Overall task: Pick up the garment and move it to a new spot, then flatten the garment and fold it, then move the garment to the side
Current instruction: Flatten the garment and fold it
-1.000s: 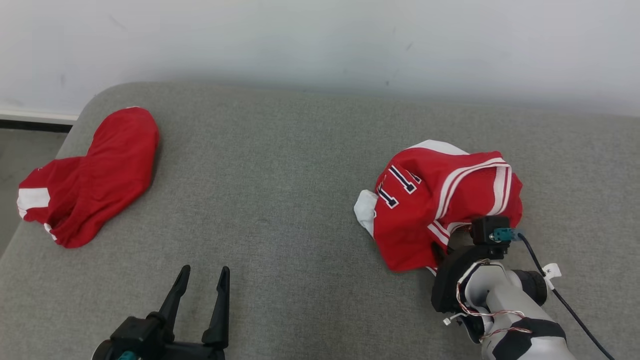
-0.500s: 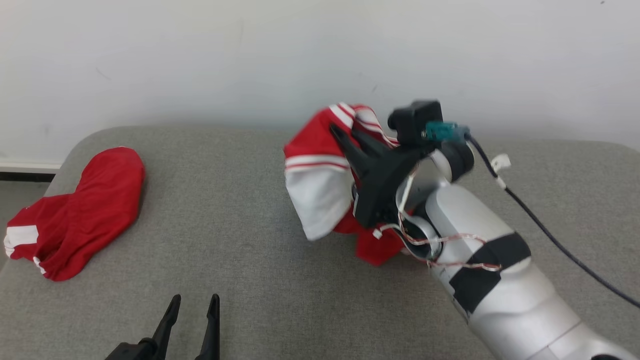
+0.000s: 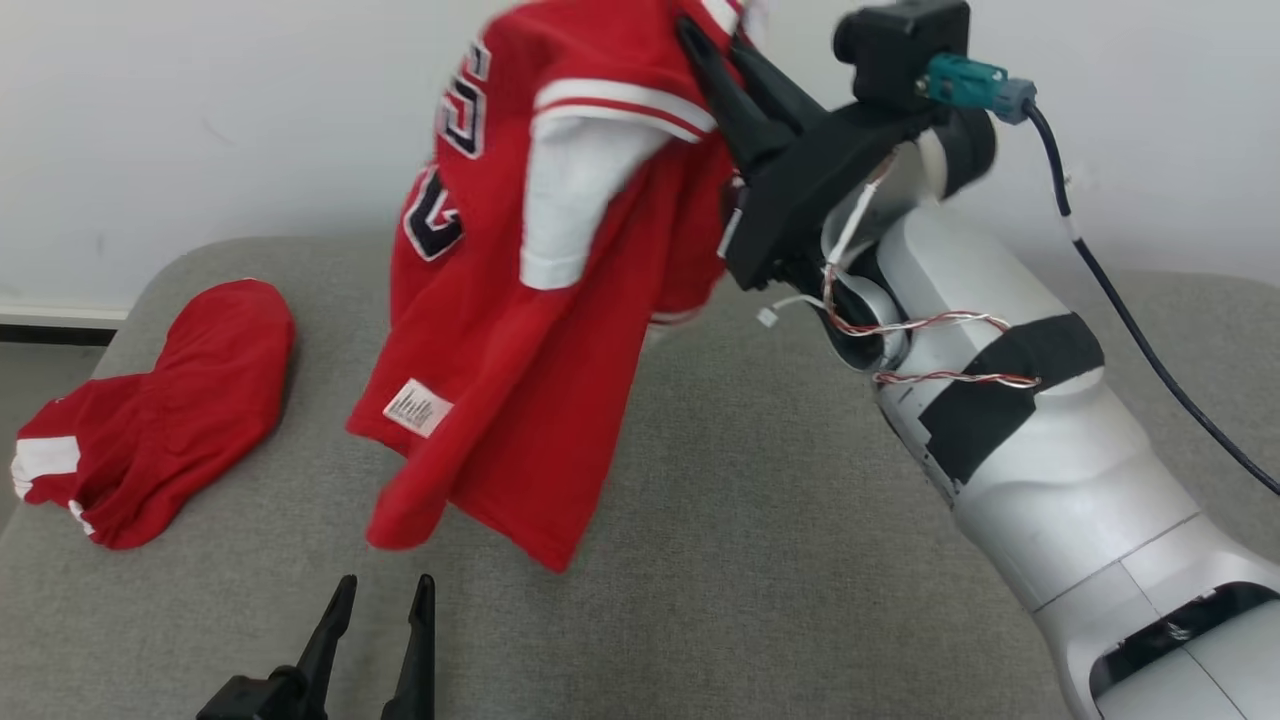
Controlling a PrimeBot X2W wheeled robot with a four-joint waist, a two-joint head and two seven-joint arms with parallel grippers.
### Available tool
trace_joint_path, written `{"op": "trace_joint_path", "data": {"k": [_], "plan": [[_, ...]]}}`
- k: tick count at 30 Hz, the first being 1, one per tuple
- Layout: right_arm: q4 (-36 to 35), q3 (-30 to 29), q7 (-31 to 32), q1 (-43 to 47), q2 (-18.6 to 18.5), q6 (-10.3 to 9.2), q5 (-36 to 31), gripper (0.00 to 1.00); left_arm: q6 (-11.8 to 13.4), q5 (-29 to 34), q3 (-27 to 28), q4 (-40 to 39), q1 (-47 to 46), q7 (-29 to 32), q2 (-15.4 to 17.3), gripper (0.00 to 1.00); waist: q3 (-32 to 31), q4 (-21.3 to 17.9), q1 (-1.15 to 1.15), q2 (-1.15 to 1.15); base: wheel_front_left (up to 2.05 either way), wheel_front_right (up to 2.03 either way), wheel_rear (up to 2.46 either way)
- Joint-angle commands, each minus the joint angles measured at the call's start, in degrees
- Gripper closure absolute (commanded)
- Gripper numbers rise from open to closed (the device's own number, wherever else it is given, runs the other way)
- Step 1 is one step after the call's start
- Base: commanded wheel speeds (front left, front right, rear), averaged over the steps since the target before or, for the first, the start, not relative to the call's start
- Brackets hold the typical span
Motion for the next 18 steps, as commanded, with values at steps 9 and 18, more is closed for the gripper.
{"op": "trace_joint_path", "data": {"k": [9,18], "plan": [[16.0,-9.8,-3.7,12.4,-6.5,-0.14,-0.2,1.0,-0.6,0.6,0.0,-0.1,-2.4,0.0,-0.8,0.0,3.4,-3.6,0.01,0.0,0.0,0.0,0.0],[24.6,-18.2,-9.5,21.2,-10.2,-0.14,1.7,1.0,-1.0,1.0,1.2,-0.2,-2.9,0.0,-0.5,0.0,4.4,-6.2,0.01,0.0,0.0,0.0,0.0]]}}
